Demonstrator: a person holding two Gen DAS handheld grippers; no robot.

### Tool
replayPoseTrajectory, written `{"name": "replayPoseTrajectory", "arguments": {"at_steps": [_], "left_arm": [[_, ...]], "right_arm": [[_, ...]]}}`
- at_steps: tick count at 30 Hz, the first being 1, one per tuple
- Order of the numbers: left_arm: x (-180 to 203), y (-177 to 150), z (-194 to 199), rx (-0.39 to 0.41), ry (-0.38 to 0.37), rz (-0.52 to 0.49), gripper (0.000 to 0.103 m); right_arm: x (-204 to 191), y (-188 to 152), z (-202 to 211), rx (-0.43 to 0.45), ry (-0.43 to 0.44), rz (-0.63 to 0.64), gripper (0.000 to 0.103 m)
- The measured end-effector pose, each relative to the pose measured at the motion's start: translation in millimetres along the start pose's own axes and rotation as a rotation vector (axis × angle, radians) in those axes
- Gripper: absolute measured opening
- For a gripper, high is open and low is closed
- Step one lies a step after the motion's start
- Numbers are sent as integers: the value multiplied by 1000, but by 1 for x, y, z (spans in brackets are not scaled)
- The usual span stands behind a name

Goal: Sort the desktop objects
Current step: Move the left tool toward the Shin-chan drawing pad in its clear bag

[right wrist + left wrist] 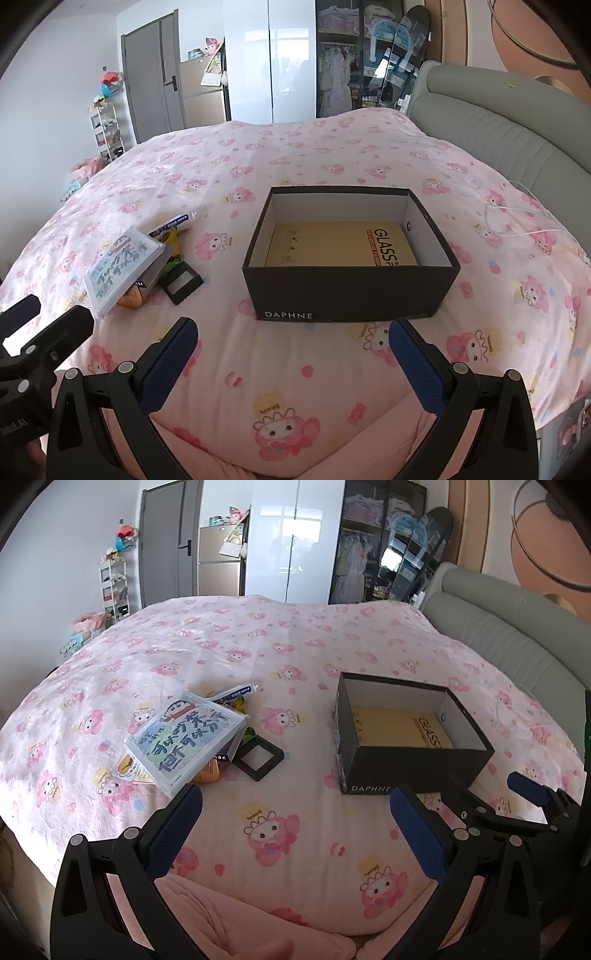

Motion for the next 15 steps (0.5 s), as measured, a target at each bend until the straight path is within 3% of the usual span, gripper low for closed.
{"name": "replayPoseTrajectory", "arguments": {"at_steps": [3, 5, 10, 15], "left_arm": [[4, 3, -4, -4, -16, -6, 103], [-6, 2, 0, 27, -54, 50, 102], [-21, 0, -4, 30, -25, 87, 96], [-43, 2, -7, 19, -24, 143, 96]], "right_arm": [[0, 1, 1, 9, 10, 22, 103], [-6, 8, -4, -22, 13, 55, 103], [-20, 13, 2, 59, 40, 119, 103], [-33, 20, -2, 85, 170, 165, 103]]}}
Point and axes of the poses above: each gripper's, at about its wrist camera, not at the fingertips, and z roughly against the way its jaws point, x to its right, y to its top, the point moved 2 cm from there along -z, roughly the way its jaws point, and after that the axes turned 1 degree about -y, right-handed, at the moved point
